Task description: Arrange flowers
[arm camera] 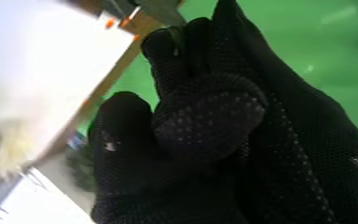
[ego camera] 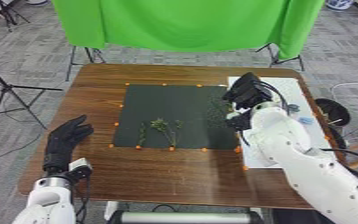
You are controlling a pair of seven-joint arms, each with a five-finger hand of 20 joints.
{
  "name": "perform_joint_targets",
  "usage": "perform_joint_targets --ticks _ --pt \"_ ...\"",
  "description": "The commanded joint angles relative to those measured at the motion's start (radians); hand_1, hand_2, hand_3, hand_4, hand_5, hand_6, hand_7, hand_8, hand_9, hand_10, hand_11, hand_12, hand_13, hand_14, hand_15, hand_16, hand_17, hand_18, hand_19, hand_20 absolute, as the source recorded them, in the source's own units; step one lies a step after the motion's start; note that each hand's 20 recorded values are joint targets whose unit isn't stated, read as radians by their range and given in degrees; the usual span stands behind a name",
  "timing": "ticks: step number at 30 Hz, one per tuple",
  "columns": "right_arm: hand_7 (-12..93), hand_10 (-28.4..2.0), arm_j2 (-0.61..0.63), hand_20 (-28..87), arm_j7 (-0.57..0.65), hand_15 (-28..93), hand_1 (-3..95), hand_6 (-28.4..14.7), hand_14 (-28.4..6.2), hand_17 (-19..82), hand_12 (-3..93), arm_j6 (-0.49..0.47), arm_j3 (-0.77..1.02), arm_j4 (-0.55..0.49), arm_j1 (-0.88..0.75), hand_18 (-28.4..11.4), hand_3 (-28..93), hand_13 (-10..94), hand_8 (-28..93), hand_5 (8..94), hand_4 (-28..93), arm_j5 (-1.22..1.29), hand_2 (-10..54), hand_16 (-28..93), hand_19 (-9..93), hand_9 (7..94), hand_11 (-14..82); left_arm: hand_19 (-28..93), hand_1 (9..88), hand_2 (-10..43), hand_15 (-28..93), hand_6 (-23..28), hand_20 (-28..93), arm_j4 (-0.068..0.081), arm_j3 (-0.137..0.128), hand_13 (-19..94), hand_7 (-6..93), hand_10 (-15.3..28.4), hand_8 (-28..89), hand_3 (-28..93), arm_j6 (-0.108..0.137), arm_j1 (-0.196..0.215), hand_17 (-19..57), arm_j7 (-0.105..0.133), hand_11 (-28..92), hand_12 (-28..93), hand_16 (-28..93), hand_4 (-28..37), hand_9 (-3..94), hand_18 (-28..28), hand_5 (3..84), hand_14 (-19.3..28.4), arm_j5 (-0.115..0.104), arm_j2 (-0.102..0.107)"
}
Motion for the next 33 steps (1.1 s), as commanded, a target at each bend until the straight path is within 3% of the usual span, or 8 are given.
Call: perform_joint_targets --ticks 1,10,19,33 --pt "32 -11.5 -0.086 44 0.006 56 61.5 -6.3 -0.7 79 29.4 0.048 -0.027 -0.011 -0.014 -2.1 62 94 16 77.1 0 0.029 -9.5 20 79 93.7 24.3 11 25.1 24.1 25 2.6 19 0.002 0.003 44 14.6 13.5 -8 70 -0.006 0.018 10.2 -0.018 23 11 -3 -26.8 53.4 12.2 50.6 16.5 -0.001 -0.002" --pt "32 -11.7 -0.130 45 0.007 56 62.0 -6.3 -0.9 79 27.8 0.081 -0.053 -0.020 -0.057 -1.9 62 94 16 76.9 -1 0.012 -9.5 18 78 93.7 24.0 11 25.1 24.1 25 2.6 19 -0.002 0.001 44 14.6 13.6 -9 70 -0.001 0.027 10.2 -0.018 23 11 -3 -26.6 53.5 12.2 50.6 16.6 -0.002 -0.003" --pt "33 -11.7 -0.171 45 0.043 55 62.4 -6.4 -1.1 80 27.0 0.151 -0.083 0.037 -0.075 -1.9 61 94 16 76.1 -1 0.032 -9.5 18 77 93.7 22.8 11 25.2 24.2 25 2.6 19 -0.005 -0.001 44 14.6 13.6 -9 70 0.002 0.033 10.2 -0.020 23 11 -3 -26.6 53.6 12.2 50.6 16.6 -0.003 -0.005" --pt "35 -11.7 -0.186 46 0.047 54 62.2 -6.3 -1.3 79 26.4 0.219 -0.076 0.083 -0.083 -2.3 61 94 15 74.9 0 0.034 -9.5 18 75 93.7 22.1 12 25.2 24.1 25 2.7 19 0.000 0.006 44 14.6 13.5 -8 70 -0.005 0.024 10.0 -0.028 23 11 -3 -26.4 53.6 12.2 50.6 16.5 0.002 -0.005"
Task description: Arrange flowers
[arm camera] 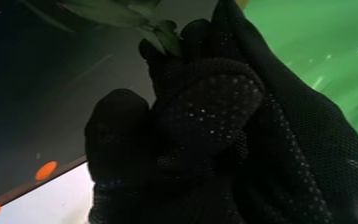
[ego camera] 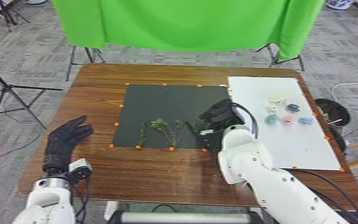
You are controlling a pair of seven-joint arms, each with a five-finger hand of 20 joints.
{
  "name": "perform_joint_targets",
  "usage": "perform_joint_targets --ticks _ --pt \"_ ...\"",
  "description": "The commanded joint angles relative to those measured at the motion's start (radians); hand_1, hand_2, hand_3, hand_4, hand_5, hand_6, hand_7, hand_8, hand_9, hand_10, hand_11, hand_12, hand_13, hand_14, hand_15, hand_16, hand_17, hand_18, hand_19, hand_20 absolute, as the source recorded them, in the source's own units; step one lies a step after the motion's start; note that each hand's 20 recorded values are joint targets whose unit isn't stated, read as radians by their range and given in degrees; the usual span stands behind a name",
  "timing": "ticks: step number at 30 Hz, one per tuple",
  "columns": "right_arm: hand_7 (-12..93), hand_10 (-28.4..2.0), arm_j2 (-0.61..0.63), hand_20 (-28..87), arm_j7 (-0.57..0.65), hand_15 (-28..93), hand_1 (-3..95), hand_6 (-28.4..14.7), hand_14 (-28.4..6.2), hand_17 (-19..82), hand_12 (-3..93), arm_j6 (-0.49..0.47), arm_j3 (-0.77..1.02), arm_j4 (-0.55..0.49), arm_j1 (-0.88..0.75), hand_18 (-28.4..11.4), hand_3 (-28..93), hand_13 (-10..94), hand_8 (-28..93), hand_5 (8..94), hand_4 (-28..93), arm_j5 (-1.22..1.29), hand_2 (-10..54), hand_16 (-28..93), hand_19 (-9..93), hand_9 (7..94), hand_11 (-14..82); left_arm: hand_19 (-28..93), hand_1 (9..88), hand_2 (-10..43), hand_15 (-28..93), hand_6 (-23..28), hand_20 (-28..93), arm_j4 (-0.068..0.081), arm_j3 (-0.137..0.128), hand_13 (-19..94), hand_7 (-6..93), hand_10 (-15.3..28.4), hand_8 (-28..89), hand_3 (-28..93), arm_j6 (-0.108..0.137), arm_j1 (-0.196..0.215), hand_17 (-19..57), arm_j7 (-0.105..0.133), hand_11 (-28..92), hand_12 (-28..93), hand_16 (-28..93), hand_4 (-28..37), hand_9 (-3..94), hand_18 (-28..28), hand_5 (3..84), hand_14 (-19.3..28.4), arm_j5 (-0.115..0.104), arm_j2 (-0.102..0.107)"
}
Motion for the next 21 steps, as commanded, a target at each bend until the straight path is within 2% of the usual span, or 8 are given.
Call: perform_joint_targets --ticks 1,14,21 --pt "36 -11.6 -0.012 46 0.006 54 62.1 -6.3 -1.3 79 26.4 0.045 0.008 0.014 -0.011 -2.3 61 94 15 74.9 0 -0.011 -9.5 18 75 93.7 22.1 12 25.2 24.1 25 2.7 19 0.008 0.009 44 14.6 13.5 -9 70 -0.004 0.015 10.0 -0.026 23 11 -3 -26.4 53.6 12.2 50.6 16.5 0.000 -0.005" --pt "38 -10.7 -0.015 47 0.005 54 59.3 -5.2 -1.3 80 27.2 0.049 0.015 0.016 -0.021 -2.6 61 94 14 72.2 1 0.018 -9.5 18 75 93.7 21.8 12 25.0 23.4 25 2.6 19 0.010 0.012 44 14.7 13.7 -8 70 -0.015 0.011 9.4 -0.039 23 11 -3 -26.5 53.1 12.5 50.4 16.6 0.003 -0.002" --pt "31 -10.2 -0.016 48 0.001 53 56.7 -5.5 -1.6 79 28.5 0.051 0.013 0.012 -0.027 -2.8 60 94 13 71.1 2 0.030 -9.5 18 74 93.7 20.6 13 25.0 23.1 25 2.5 19 0.009 0.013 44 14.8 13.7 -8 70 -0.016 0.009 9.1 -0.043 23 11 -3 -26.3 53.1 12.7 50.3 16.6 0.005 0.000"
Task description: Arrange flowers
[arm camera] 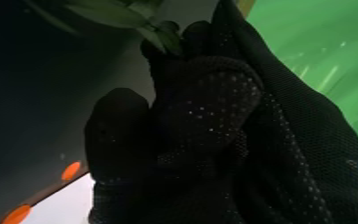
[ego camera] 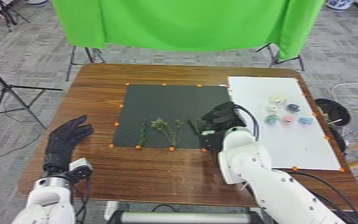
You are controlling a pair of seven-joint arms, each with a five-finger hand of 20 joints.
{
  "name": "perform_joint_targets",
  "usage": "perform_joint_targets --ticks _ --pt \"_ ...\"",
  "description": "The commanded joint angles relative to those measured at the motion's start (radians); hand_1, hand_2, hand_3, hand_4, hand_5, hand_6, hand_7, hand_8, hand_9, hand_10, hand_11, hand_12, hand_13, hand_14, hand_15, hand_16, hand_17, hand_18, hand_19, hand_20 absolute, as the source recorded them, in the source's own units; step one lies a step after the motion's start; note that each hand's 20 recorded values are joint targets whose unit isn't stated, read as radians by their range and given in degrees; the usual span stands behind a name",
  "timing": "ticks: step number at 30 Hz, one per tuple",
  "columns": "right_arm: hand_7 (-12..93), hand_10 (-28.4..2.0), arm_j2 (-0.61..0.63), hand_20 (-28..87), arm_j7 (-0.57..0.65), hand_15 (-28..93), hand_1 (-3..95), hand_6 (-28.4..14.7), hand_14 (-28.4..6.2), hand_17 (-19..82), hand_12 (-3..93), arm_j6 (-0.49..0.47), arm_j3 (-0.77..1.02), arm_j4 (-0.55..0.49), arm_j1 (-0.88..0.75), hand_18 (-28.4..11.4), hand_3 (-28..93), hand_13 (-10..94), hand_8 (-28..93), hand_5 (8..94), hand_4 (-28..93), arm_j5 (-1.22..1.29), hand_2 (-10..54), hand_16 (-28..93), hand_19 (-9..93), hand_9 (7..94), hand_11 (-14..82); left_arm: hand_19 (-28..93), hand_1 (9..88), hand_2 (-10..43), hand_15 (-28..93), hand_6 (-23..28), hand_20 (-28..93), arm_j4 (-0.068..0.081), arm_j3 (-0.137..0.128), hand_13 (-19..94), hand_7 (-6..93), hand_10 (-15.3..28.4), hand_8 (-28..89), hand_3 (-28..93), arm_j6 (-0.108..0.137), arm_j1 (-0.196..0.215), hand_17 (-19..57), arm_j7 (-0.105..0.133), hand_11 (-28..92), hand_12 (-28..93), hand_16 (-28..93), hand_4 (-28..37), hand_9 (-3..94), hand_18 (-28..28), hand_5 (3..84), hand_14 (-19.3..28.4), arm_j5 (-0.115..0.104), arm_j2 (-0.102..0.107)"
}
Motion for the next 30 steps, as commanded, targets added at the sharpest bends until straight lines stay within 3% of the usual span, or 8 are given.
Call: perform_joint_targets --ticks 1,17,30 --pt "30 -10.2 -0.007 48 -0.002 53 56.6 -5.5 -1.6 79 28.5 0.013 0.002 -0.006 -0.012 -2.8 59 94 13 71.0 2 0.012 -9.5 18 74 93.7 20.5 13 25.0 23.1 25 2.5 19 0.009 0.013 44 14.7 13.7 -8 70 -0.016 0.015 9.0 -0.032 23 11 -3 -26.3 53.0 12.8 50.3 16.6 0.003 -0.001" --pt "30 -11.8 0.014 47 -0.046 52 55.3 -5.2 -2.0 79 28.3 -0.011 -0.003 -0.004 -0.002 -3.4 59 94 14 72.6 1 0.044 -9.5 19 74 93.7 19.4 13 25.3 22.9 26 2.5 19 0.011 0.010 44 14.7 13.7 -8 70 -0.011 0.011 8.8 -0.024 23 11 -2 -26.1 53.0 13.0 50.3 16.8 -0.001 -0.002" --pt "35 -13.0 0.109 48 -0.109 54 56.0 -5.0 -1.7 79 27.0 -0.113 -0.071 -0.012 0.082 -3.6 61 94 13 73.9 1 0.094 -9.5 20 75 93.7 19.3 13 25.4 22.8 26 2.5 19 0.012 0.013 44 14.7 13.8 -8 69 -0.006 0.007 8.8 -0.018 23 11 -2 -26.1 53.0 13.0 50.3 16.8 -0.002 -0.004"
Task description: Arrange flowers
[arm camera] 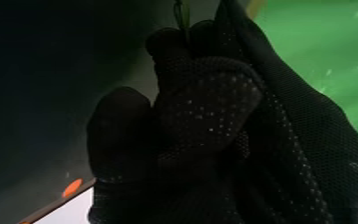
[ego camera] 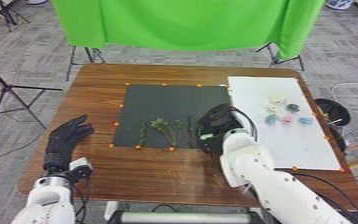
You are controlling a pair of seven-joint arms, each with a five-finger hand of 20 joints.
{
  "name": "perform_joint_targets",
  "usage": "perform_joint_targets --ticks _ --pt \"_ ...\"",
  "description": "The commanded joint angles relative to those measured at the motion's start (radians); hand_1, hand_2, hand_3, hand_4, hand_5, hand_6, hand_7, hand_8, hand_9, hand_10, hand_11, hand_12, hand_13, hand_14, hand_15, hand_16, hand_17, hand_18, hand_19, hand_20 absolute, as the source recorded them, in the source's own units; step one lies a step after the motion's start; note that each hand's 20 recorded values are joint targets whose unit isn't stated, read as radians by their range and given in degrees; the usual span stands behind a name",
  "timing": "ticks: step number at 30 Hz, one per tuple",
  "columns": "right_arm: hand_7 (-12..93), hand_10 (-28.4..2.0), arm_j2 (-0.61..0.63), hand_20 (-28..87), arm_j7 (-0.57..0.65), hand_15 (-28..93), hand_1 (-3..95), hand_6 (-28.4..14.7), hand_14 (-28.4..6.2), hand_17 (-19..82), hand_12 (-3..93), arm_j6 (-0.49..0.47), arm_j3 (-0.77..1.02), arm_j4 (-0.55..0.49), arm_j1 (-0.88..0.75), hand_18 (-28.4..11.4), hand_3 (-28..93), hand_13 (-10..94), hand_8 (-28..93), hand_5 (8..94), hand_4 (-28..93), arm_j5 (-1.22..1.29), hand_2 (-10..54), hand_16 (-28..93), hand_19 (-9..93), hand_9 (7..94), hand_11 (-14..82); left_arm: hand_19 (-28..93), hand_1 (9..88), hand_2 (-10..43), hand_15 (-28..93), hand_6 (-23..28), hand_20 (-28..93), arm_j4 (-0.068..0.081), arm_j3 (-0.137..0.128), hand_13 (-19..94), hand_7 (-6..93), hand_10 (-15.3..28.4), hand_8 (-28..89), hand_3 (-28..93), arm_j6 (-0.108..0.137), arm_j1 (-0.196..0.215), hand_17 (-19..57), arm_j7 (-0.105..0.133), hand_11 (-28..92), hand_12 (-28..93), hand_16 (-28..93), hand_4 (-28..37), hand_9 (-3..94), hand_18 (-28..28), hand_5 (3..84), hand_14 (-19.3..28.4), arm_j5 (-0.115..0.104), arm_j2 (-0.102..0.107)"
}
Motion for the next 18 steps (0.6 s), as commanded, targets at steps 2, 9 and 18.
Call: perform_joint_targets --ticks 2,9,18 --pt "35 -13.0 0.068 48 -0.041 54 56.0 -5.1 -1.6 79 27.0 -0.061 -0.037 -0.007 0.082 -3.6 61 94 13 74.0 1 0.036 -9.5 20 76 93.7 19.4 13 25.4 22.8 26 2.5 19 0.011 0.012 44 14.7 13.8 -8 69 -0.004 0.012 8.8 -0.012 23 11 -2 -26.1 53.0 13.0 50.3 16.8 -0.005 -0.005" --pt "35 -12.9 0.086 48 -0.050 54 55.9 -5.0 -1.6 78 26.9 -0.109 -0.059 0.012 0.144 -3.6 61 94 13 74.0 1 0.054 -9.5 20 76 93.7 19.6 13 25.4 22.8 26 2.7 19 0.010 0.012 44 14.6 13.8 -8 69 -0.002 0.013 8.8 -0.009 23 12 -2 -26.1 53.0 13.1 50.2 16.7 -0.005 -0.007" --pt "36 -12.9 0.098 48 -0.042 54 55.6 -4.7 -1.6 78 26.9 -0.151 -0.051 0.010 0.143 -3.5 61 94 13 73.8 1 0.057 -9.5 20 77 93.7 20.0 13 25.4 22.9 26 2.6 19 0.011 0.014 44 14.6 13.8 -8 69 -0.003 0.009 8.9 -0.010 23 11 -2 -26.0 52.9 13.1 50.3 16.9 -0.004 -0.008"
